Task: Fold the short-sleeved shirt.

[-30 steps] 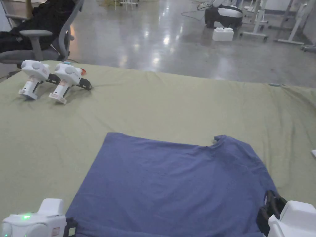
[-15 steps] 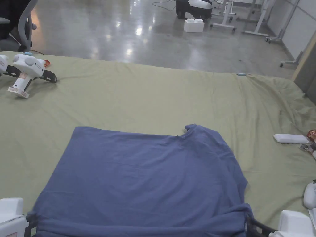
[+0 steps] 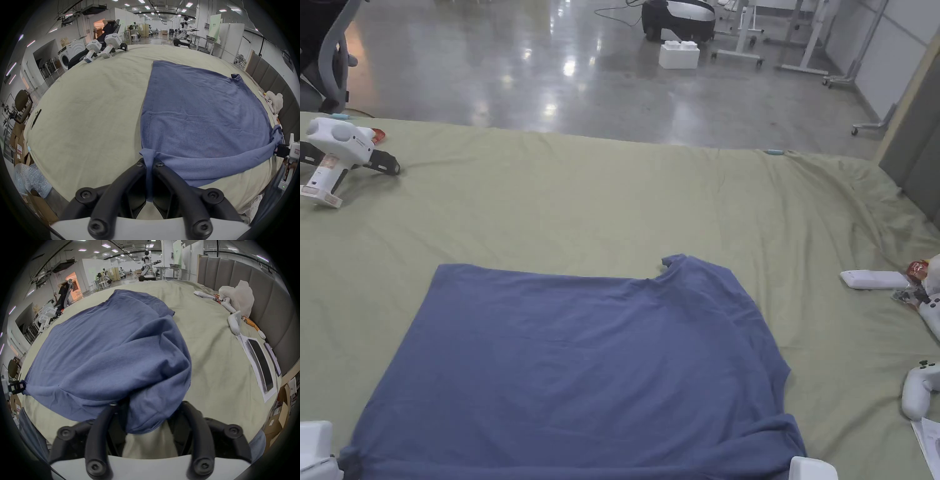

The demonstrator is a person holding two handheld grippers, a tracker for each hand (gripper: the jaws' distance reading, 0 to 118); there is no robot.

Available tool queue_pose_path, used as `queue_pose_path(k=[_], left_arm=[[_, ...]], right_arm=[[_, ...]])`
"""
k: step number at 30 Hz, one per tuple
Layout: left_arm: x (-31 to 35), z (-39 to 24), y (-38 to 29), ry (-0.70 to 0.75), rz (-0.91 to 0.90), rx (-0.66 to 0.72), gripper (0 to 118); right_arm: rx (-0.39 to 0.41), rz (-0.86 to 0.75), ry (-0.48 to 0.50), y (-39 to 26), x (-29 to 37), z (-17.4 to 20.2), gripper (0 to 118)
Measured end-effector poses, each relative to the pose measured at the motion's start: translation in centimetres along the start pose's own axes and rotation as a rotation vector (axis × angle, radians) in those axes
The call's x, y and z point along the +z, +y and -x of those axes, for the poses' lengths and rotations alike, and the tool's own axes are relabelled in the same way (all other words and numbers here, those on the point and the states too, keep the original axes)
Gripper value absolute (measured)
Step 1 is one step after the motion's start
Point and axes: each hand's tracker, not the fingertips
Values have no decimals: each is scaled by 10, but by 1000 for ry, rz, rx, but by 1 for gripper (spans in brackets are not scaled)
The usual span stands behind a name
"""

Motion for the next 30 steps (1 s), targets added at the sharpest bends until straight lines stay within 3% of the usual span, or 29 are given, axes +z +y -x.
queue_pose_path(k=[1, 2, 10, 18, 30], left_arm=[[-1, 0, 0, 0, 1, 0, 3], [-2, 0, -1, 1, 1, 0, 3], [10, 8, 2, -24, -30, 21, 3], [28, 15, 6, -75, -84, 50, 3], [42, 25, 35, -158, -157, 114, 3]], right_arm=[[11, -8, 6, 0, 2, 0, 8], [21, -15, 12, -2, 5, 1, 6], [145, -20, -69, 1, 44, -3, 4], [117, -13, -55, 2, 80, -38, 4], [75, -18, 23, 34, 88, -52, 4]])
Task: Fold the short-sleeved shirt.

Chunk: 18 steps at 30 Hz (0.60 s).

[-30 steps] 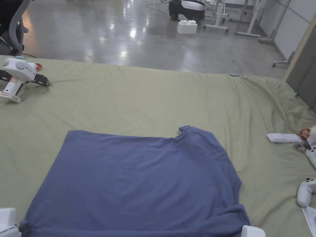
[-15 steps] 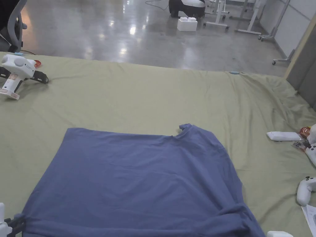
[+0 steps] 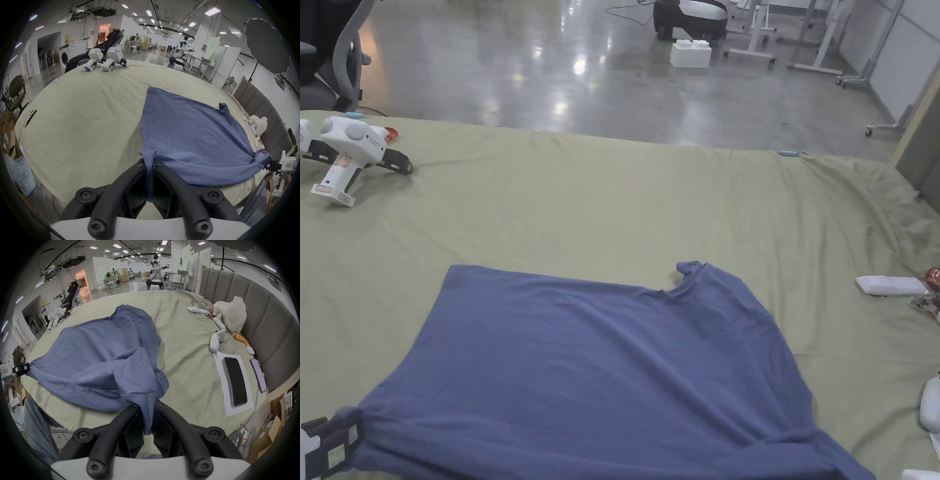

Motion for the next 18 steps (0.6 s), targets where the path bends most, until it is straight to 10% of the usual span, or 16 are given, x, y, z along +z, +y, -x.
queue_pose_path(k=[18], left_arm=[[-110, -24, 93, 102, 19, -37, 3]], right_arm=[[-24, -4, 2, 134, -103, -2, 5]])
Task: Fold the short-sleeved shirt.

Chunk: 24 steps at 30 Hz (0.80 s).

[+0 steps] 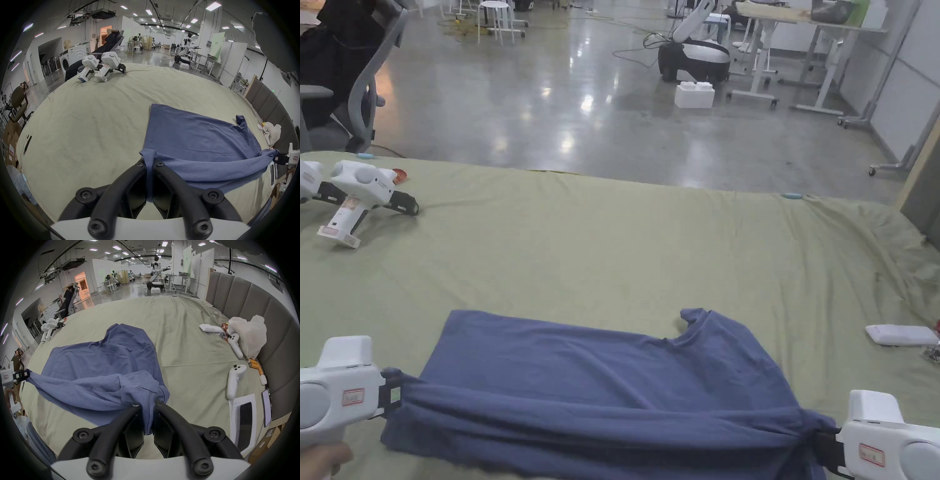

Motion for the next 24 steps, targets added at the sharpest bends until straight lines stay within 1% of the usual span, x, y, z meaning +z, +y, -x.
queue_pose_path(k=[2, 5, 6, 7, 9, 10, 11, 13, 14, 16, 20, 21, 24], left_arm=[[-15, -4, 3, 8, 17, -7, 3], [-29, -8, 3, 29, 30, -15, 4], [-33, -9, 3, 38, 34, -16, 5], [-34, -9, 2, 46, 34, -21, 9], [-35, -11, 1, 64, 34, -27, 22], [-34, -10, 0, 75, 28, -21, 33], [-27, -10, 0, 72, 22, -18, 43], [-17, -11, -2, 50, -12, -9, 63], [-10, -13, -3, 38, -34, -14, 67], [7, -20, -4, 11, -98, -50, 67], [38, -42, -11, -9, -232, -111, 66], [47, -49, -14, -18, -271, -117, 65], [64, -62, -23, -43, -379, -117, 55]], right_arm=[[-24, 21, -11, 3, -17, -2, 6], [-34, 22, -9, 2, -32, -2, 8], [-32, 21, -14, 0, -37, -1, 11], [-25, 19, -33, -1, -39, 1, 21], [-14, 13, -63, -4, -38, 2, 42], [-18, 8, -77, -8, -35, 4, 54], [-25, -10, -83, -10, -30, 5, 60], [-22, -99, -79, -13, -16, 10, 66], [-15, -138, -80, -15, -9, 14, 67], [-1, -220, -85, -18, 7, 25, 72], [-29, -380, -52, -25, 35, 55, 73], [-42, -419, -37, -26, 42, 64, 73], [-70, -536, -10, -32, 60, 90, 72]])
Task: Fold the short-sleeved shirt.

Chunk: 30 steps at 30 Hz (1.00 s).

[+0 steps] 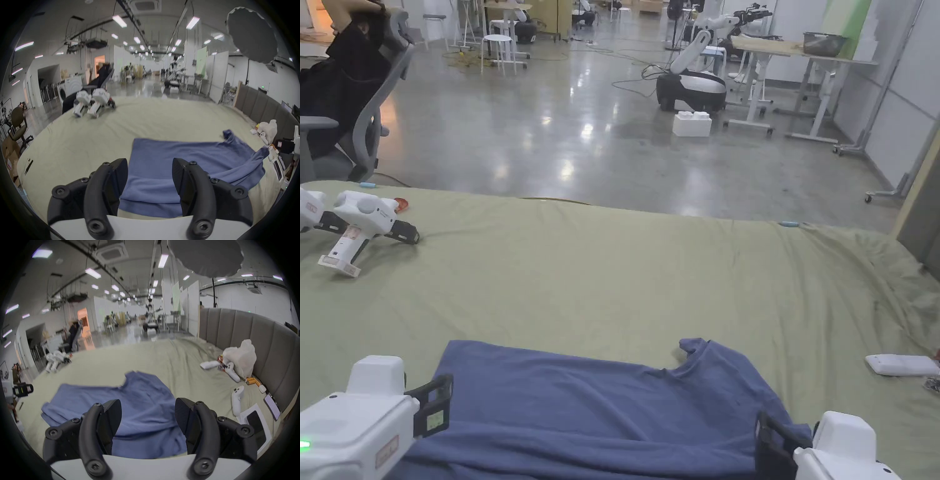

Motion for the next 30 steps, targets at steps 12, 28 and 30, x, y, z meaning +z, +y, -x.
queue_pose_path(k=[12, 28, 30], left_arm=[[54, -31, -9, 77, -295, -15, 0], [-26, 87, -67, 48, 284, 131, 0], [-45, 103, -68, 3, 372, 174, 2]], right_arm=[[83, -321, -14, 5, 48, 63, 5], [105, -194, -17, -20, 34, 52, 1], [106, -174, -20, -23, 33, 50, 1]])
